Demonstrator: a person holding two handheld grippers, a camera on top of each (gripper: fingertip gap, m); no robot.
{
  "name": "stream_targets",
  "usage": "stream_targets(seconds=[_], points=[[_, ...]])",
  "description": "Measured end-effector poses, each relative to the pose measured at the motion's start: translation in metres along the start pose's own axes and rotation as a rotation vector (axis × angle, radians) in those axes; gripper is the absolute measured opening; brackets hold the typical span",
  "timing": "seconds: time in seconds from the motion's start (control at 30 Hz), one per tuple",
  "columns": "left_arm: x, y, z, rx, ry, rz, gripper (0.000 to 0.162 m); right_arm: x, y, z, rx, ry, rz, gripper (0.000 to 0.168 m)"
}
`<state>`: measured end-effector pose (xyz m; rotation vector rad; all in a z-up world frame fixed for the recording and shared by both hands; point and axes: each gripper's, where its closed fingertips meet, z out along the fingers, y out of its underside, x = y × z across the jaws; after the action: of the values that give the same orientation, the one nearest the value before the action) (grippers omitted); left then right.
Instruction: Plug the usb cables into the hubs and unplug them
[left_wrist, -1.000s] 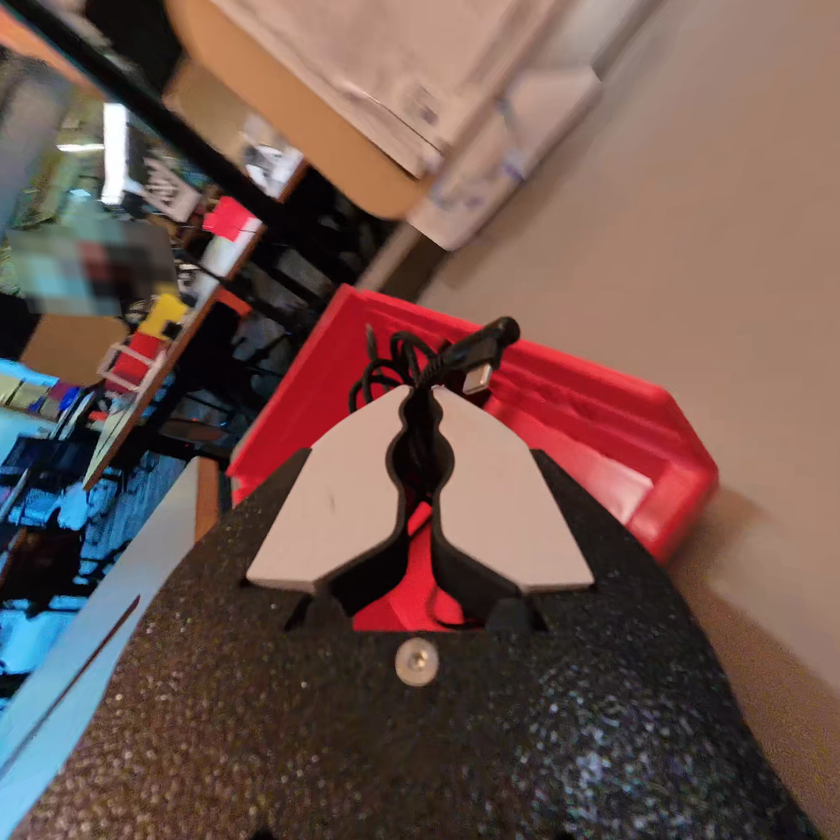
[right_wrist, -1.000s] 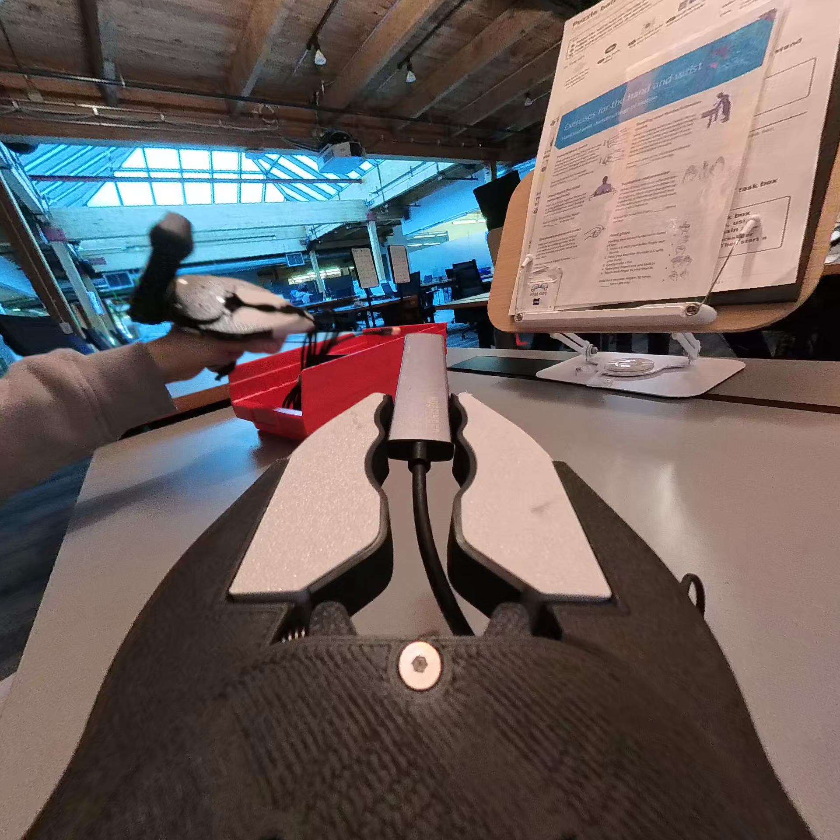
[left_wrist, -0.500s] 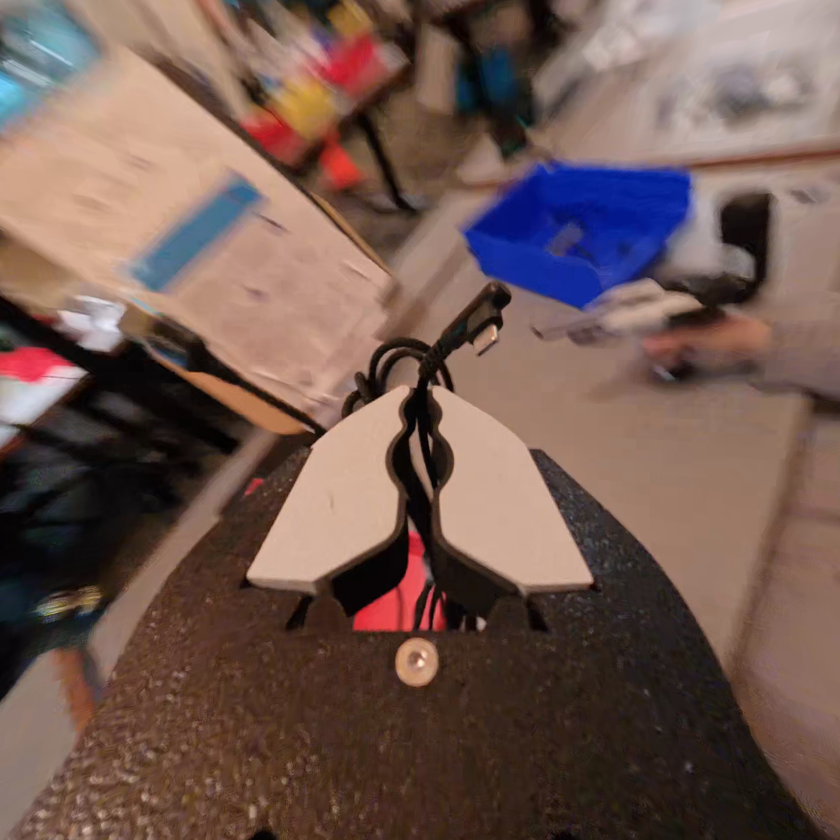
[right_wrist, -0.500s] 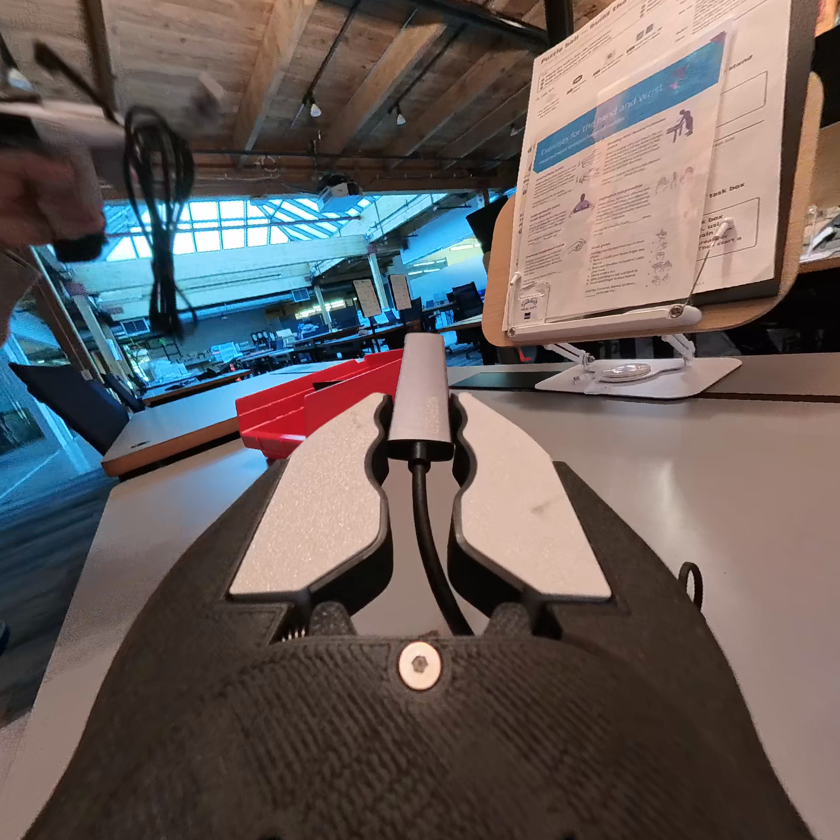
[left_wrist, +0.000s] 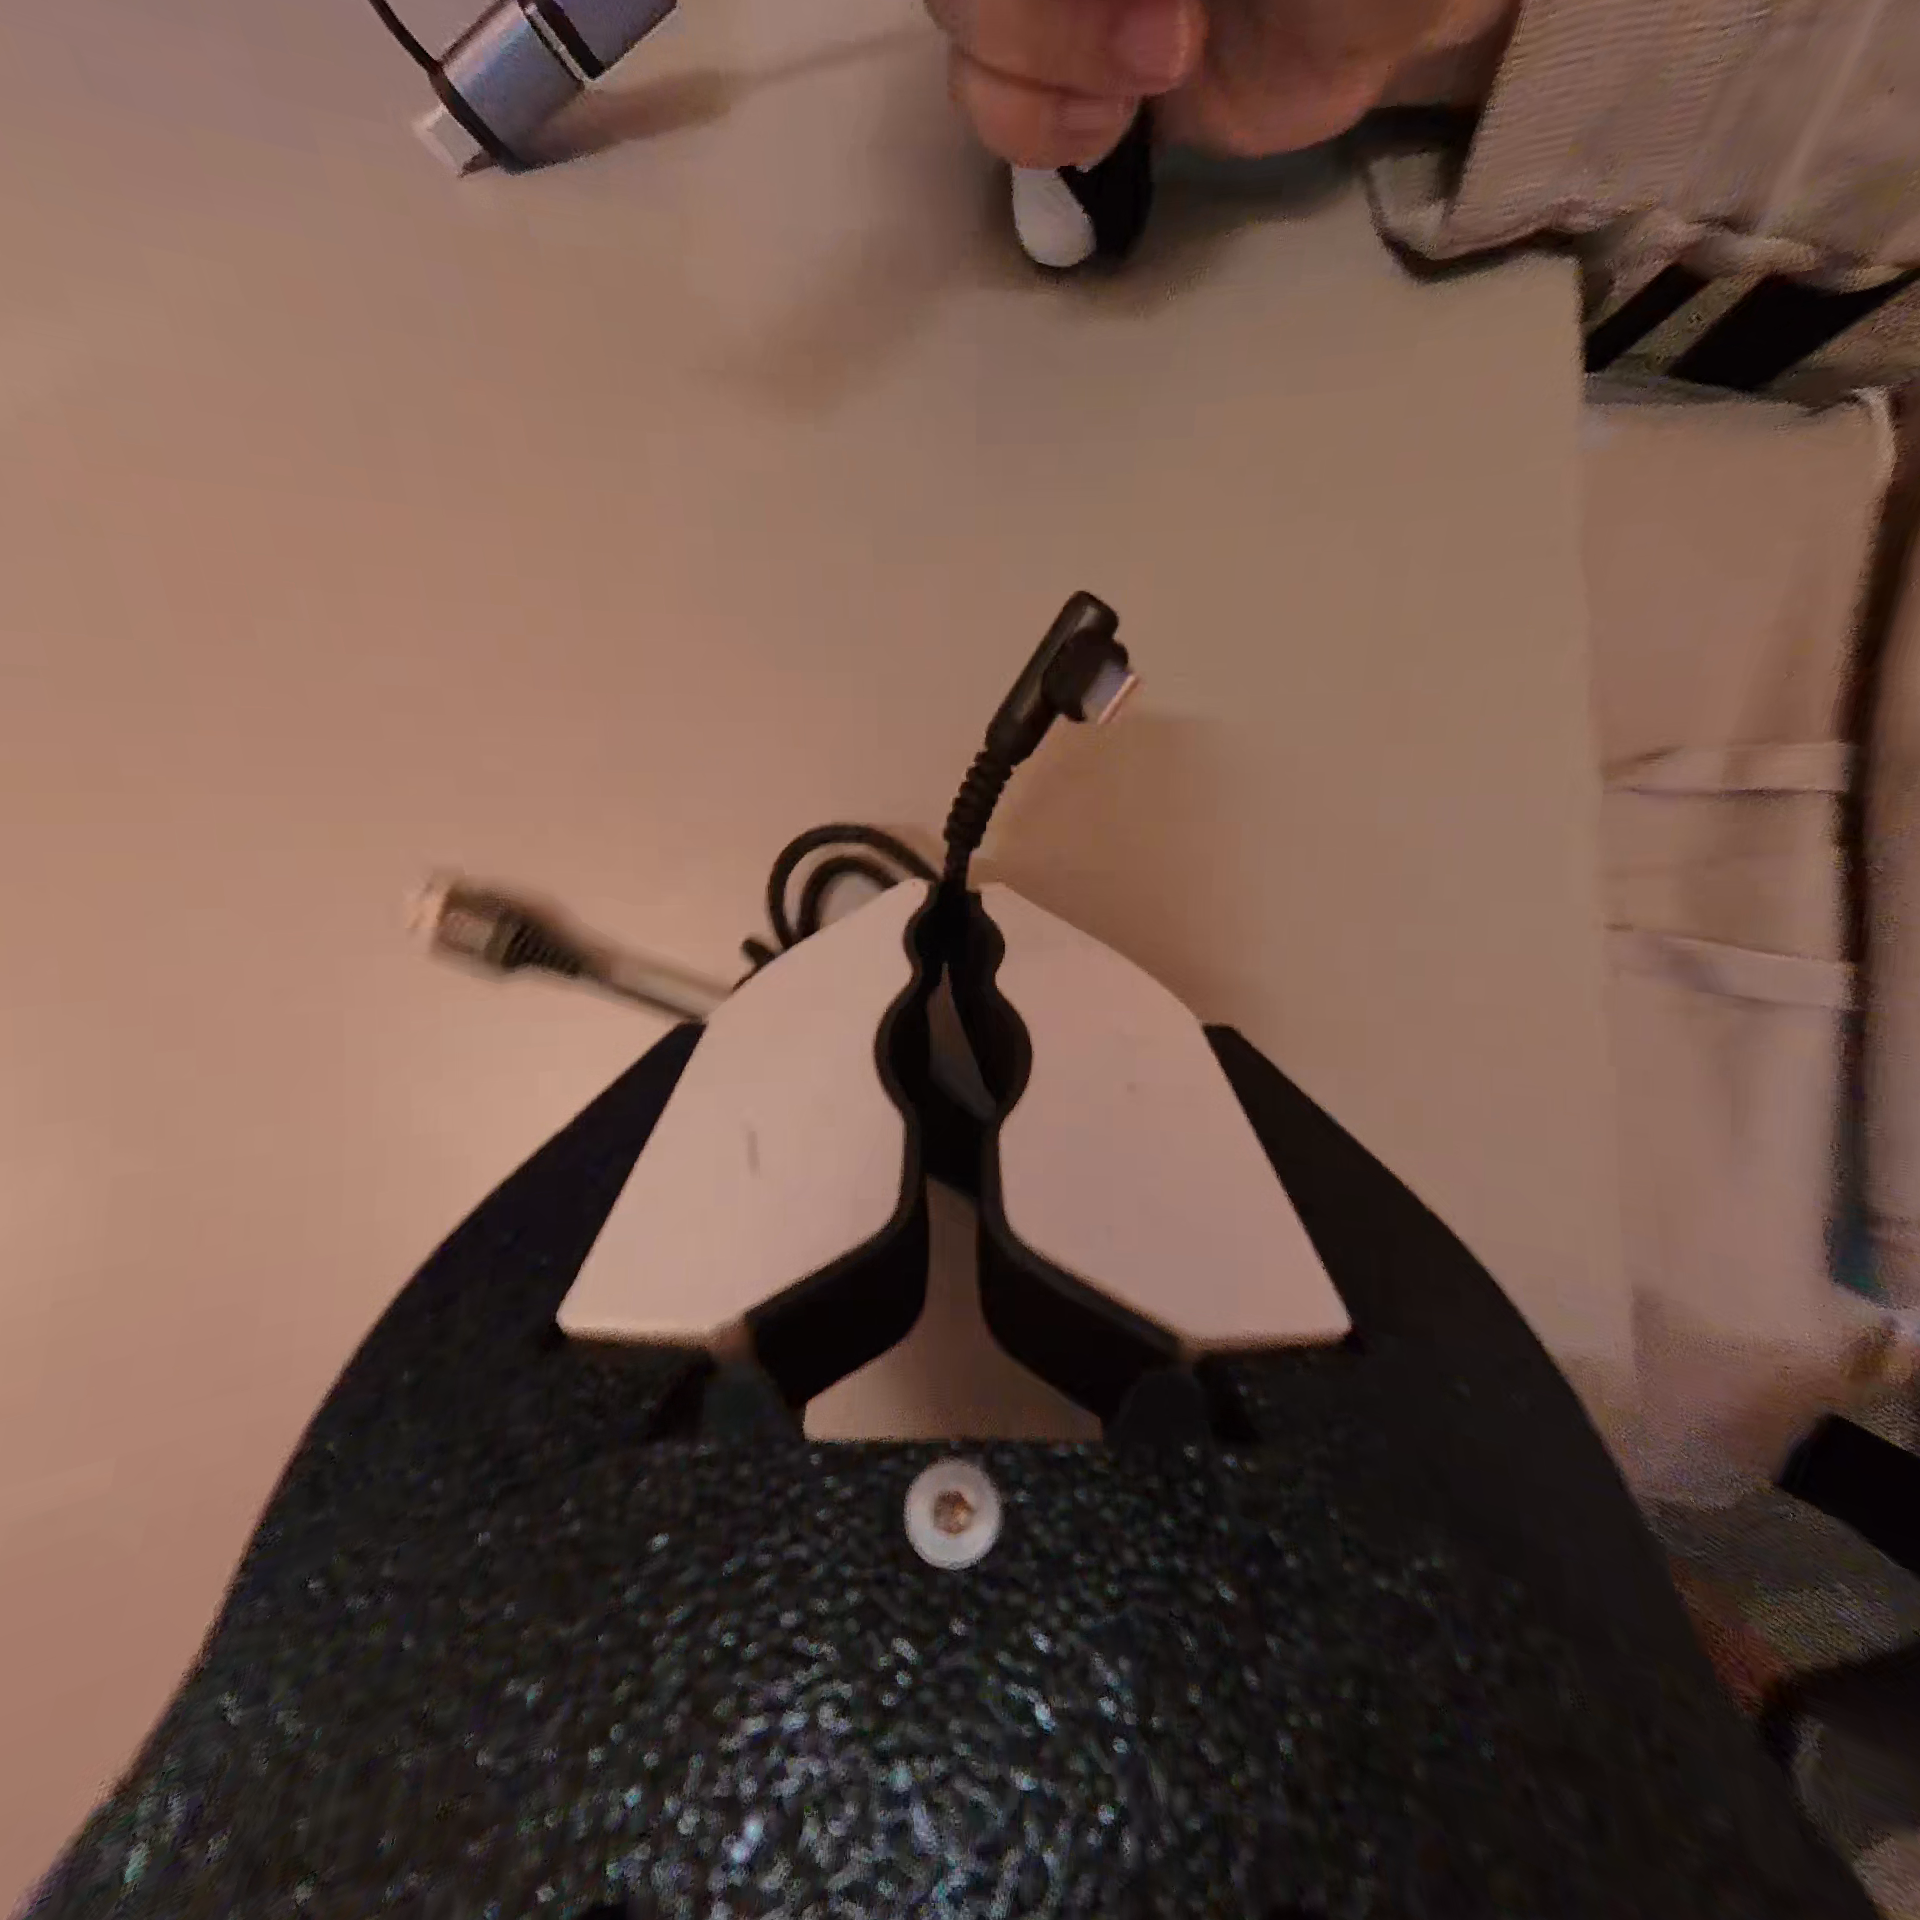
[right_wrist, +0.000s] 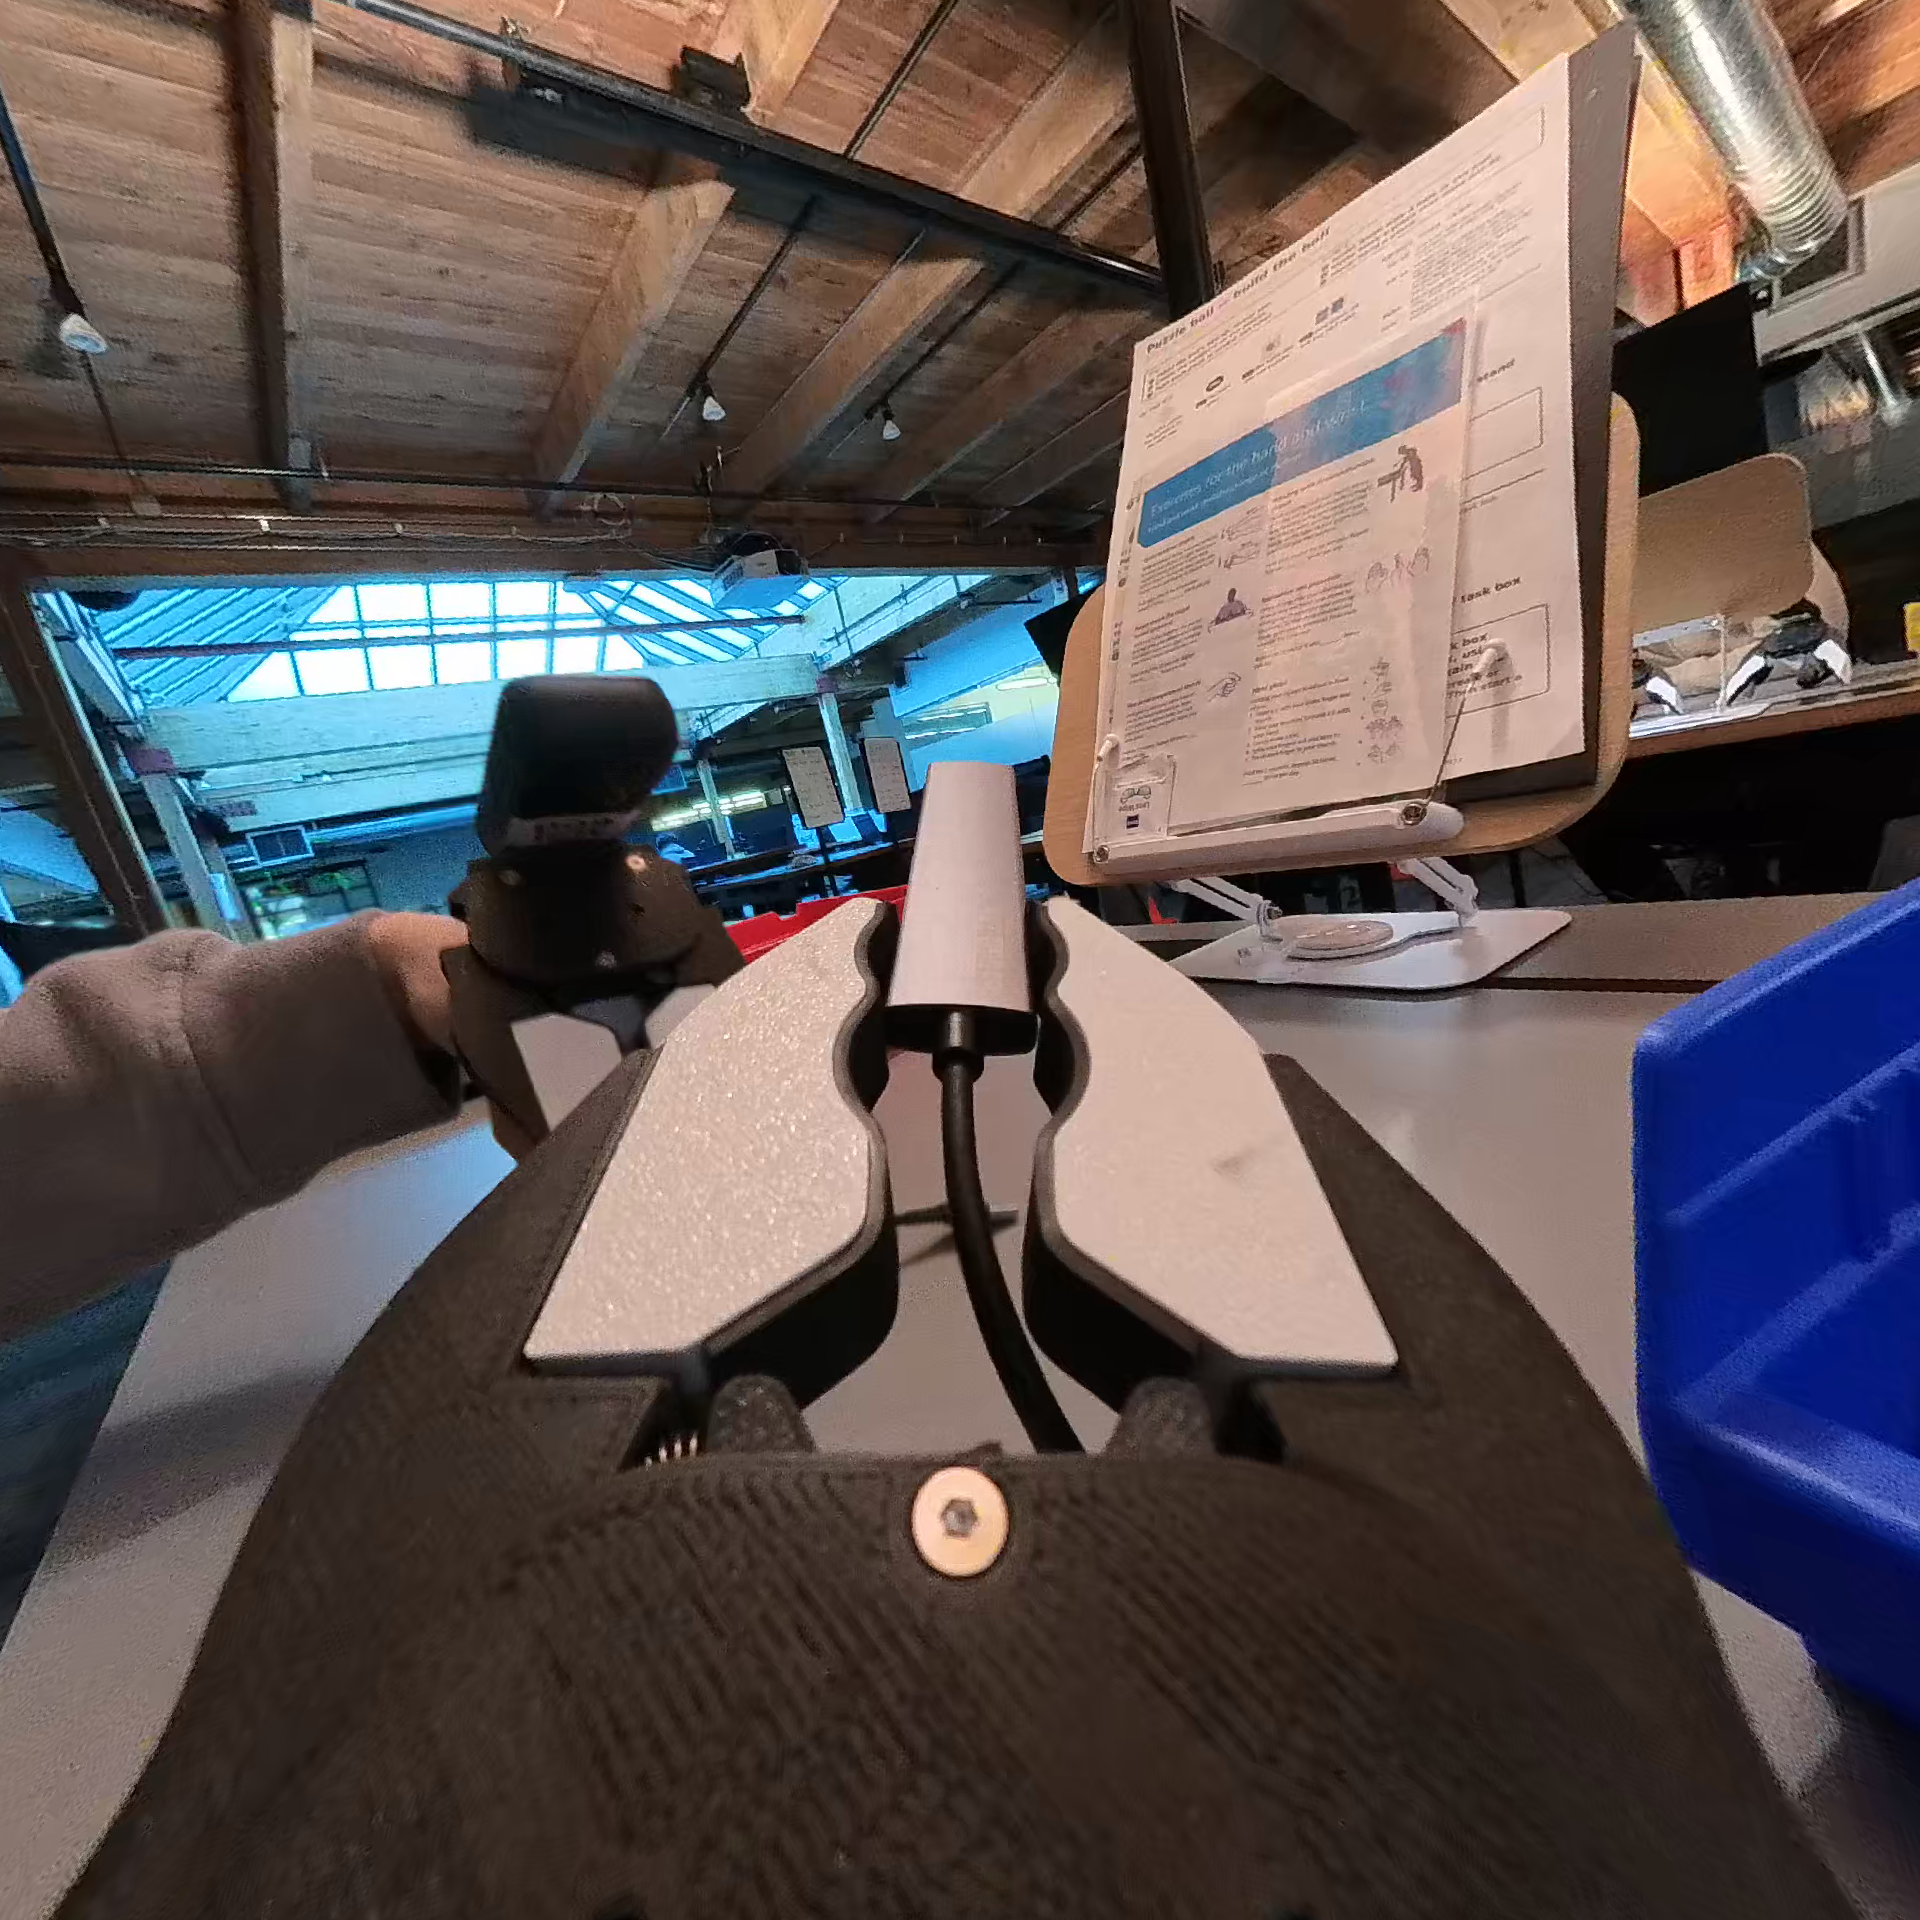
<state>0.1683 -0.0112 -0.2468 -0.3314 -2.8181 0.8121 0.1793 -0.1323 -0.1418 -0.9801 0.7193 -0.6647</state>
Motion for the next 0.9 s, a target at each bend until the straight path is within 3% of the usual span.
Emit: stream_targets(seconds=[0.03,0.23,0.33,0.4,0.5,0.67,0.77,0.83,0.9], points=[[-0.004,-0.002,0.008,-0.007,-0.023,0.002,0.004,0.0,0.0,0.0,0.0,-0.001,-0.002,0.024],[-0.006,-0.017,0.018,0.038,-0.17,0.11,0.014,0.004,-0.003,-0.001,0.019,-0.003,0.009,0.024],[0.003,-0.029,0.007,0.041,-0.115,0.116,0.033,0.006,-0.004,-0.002,0.028,-0.002,0.03,0.024],[0.006,-0.036,0.004,0.026,-0.08,0.143,0.037,0.008,-0.005,-0.002,0.034,0.003,0.041,0.024],[-0.001,-0.029,0.014,-0.095,-0.025,0.187,0.035,0.011,-0.006,-0.003,0.047,0.007,0.056,0.024],[-0.002,-0.027,0.037,-0.146,0.192,0.044,0.023,0.016,-0.009,-0.007,0.078,0.026,0.085,0.024],[-0.008,-0.019,0.046,-0.194,0.197,0.028,0.028,0.017,-0.01,-0.007,0.082,0.027,0.088,0.024],[-0.008,-0.017,0.048,-0.189,0.19,0.064,0.006,0.015,-0.009,-0.006,0.071,0.017,0.079,0.024],[-0.015,-0.015,0.042,-0.179,0.136,0.102,0.006,0.014,-0.008,-0.005,0.066,0.014,0.072,0.024]])
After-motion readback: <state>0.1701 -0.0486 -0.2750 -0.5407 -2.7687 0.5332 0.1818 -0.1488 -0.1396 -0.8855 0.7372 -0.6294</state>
